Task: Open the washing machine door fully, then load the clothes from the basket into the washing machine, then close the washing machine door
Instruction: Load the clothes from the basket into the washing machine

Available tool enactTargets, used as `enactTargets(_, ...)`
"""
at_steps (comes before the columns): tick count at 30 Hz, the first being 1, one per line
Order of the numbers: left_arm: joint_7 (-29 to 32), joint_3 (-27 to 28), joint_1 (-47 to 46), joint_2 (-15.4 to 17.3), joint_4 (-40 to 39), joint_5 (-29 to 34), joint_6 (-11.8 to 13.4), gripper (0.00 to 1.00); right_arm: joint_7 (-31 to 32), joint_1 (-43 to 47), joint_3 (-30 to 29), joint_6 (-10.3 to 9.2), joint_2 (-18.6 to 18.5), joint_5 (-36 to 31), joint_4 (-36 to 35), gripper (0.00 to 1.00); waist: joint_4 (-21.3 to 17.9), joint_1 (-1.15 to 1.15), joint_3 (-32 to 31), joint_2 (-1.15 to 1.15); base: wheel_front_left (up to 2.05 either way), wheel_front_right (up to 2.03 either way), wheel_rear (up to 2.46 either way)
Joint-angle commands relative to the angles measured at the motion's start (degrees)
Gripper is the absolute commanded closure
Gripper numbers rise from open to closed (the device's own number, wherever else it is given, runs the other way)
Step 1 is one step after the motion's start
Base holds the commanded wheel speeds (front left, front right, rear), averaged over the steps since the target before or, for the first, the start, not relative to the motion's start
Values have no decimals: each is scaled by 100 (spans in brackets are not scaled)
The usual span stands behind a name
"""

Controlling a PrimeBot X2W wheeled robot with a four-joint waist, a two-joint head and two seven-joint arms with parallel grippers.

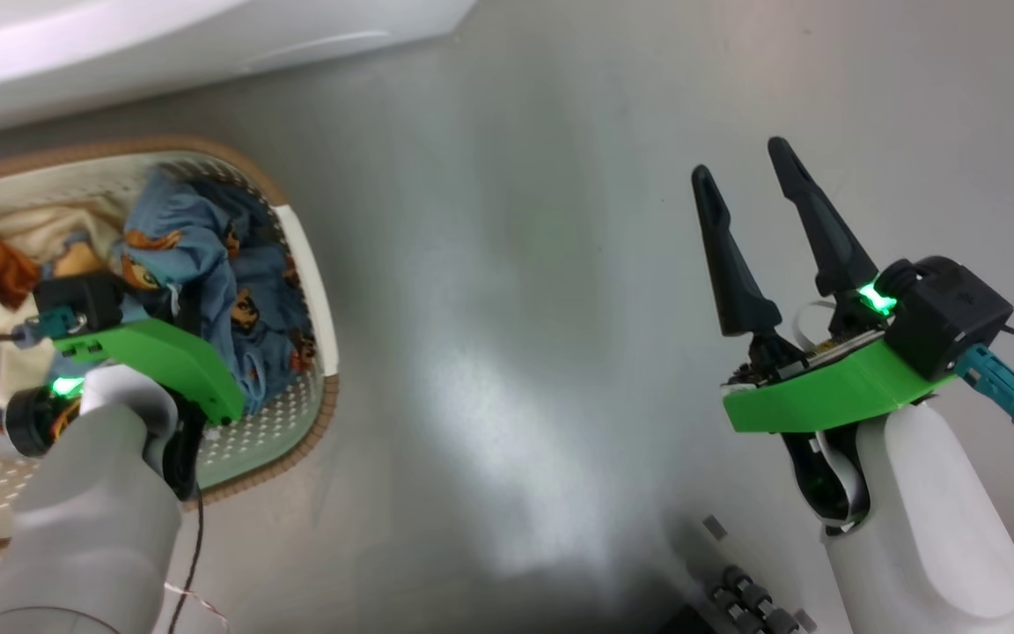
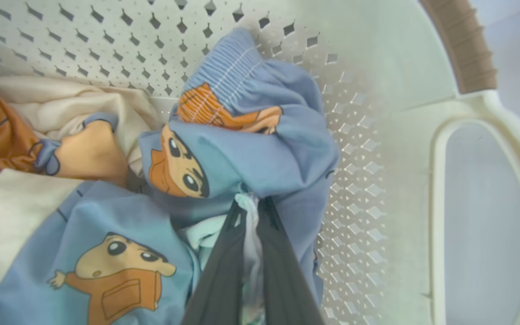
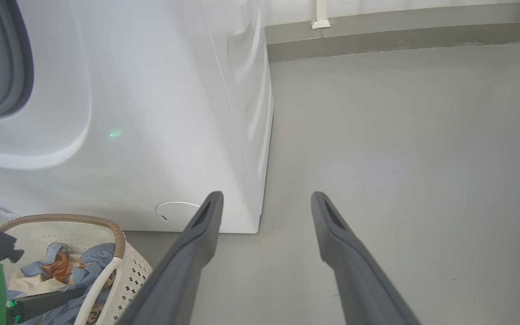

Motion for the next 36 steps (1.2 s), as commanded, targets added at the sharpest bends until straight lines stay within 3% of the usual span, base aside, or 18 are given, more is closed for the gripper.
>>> enactTargets(1, -138, 69, 236, 124, 3, 20, -16, 100, -42, 293, 53, 9, 27, -53, -96, 0, 141, 0, -176, 0, 0, 0, 0)
enactTargets(9, -353, 83, 543, 151, -187, 177, 56, 100, -42, 547, -159, 9, 27, -231, 4, 0, 452, 0, -761, 0, 0, 0, 0)
enactTargets(20, -359, 1025, 1662, 399, -1947, 883, 617, 100, 128, 1029, -343, 9, 27, -378, 148, 0, 885, 0, -1787, 0, 0, 0, 0)
enactTargets(36, -360, 2393, 3532, 256, -4374, 2045, 933, 100, 387, 1757, -415, 9, 27, -422, 104, 0, 1182, 0, -3231, 0, 0, 0, 0)
